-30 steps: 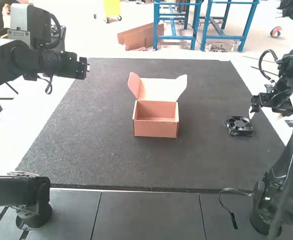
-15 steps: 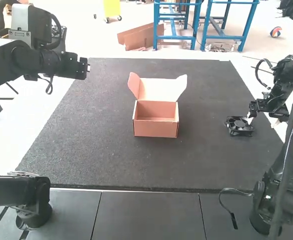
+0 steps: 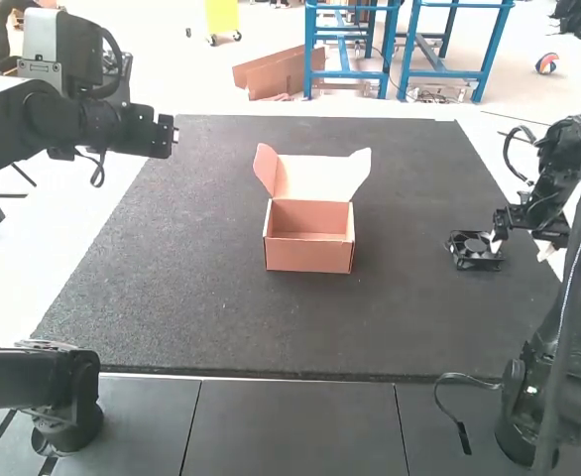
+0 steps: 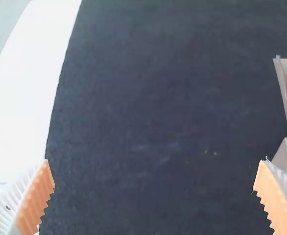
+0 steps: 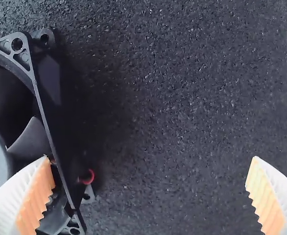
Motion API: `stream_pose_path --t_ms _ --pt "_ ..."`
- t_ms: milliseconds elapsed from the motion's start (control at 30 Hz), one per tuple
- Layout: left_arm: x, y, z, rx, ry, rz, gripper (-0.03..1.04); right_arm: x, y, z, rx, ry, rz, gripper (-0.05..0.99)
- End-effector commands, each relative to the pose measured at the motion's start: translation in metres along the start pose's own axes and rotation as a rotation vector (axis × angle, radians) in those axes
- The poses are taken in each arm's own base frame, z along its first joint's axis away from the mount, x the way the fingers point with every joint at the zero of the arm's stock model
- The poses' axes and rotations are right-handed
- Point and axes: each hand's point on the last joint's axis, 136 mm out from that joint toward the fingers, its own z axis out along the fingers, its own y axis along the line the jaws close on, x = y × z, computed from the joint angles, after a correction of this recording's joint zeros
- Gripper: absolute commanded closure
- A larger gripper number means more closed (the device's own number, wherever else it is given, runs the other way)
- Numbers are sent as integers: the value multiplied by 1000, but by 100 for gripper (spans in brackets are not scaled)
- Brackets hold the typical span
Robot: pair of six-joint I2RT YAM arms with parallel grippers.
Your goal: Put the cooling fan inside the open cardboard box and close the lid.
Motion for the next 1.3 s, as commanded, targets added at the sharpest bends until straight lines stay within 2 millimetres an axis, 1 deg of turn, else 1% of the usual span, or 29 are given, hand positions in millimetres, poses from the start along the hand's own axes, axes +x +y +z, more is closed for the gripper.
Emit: stream_pose_path --t_ms 0,133,167,200,233,267,300,333,367,467,567,633,700,767,867,933,1133,1233,1267 --pt "-1 3 1 -7 1 7 5 -5 0 -1 7 -4 6 3" --pt "0 3 0 -7 3 8 5 2 1 5 1 30 9 5" --pt "-1 3 -1 -7 0 7 5 5 2 6 -1 42 16 11" --pt "-1 3 -1 -7 0 7 5 7 2 8 -4 54 19 20" --pt "-1 3 -1 -7 1 7 5 9 3 10 -5 58 39 32" --pt "-1 3 -1 -7 1 7 5 10 3 12 -10 59 43 46" --pt "-1 3 -1 -7 3 8 5 10 4 14 -14 56 43 63" --pt "-2 3 -2 -7 0 7 5 7 5 16 -18 41 44 78" --pt "-1 3 -2 -7 1 7 5 7 6 17 -22 40 43 85" --pt "0 4 -3 -7 4 8 5 9 12 18 -50 43 62 95" --pt "-1 4 -3 -7 4 8 5 -1 21 10 -89 12 116 95" --pt "-1 4 -3 -7 4 8 5 -8 22 -4 -106 -19 134 95" --pt "-1 4 -3 -7 1 9 5 -16 24 -24 -126 -65 138 95" --pt "-1 3 -2 -7 0 15 5 -22 28 -48 -151 -111 136 95" --pt "1 3 -1 -7 1 15 5 -21 36 -87 -179 -170 129 95" --pt "4 3 0 -7 9 16 5 -16 42 -112 -206 -201 146 95" --pt "17 2 4 -6 39 21 5 9 69 -179 -311 -277 151 95" --pt "22 2 6 -6 46 22 5 18 89 -211 -355 -336 170 95" --pt "24 1 7 -6 49 23 5 20 101 -221 -378 -353 168 95"
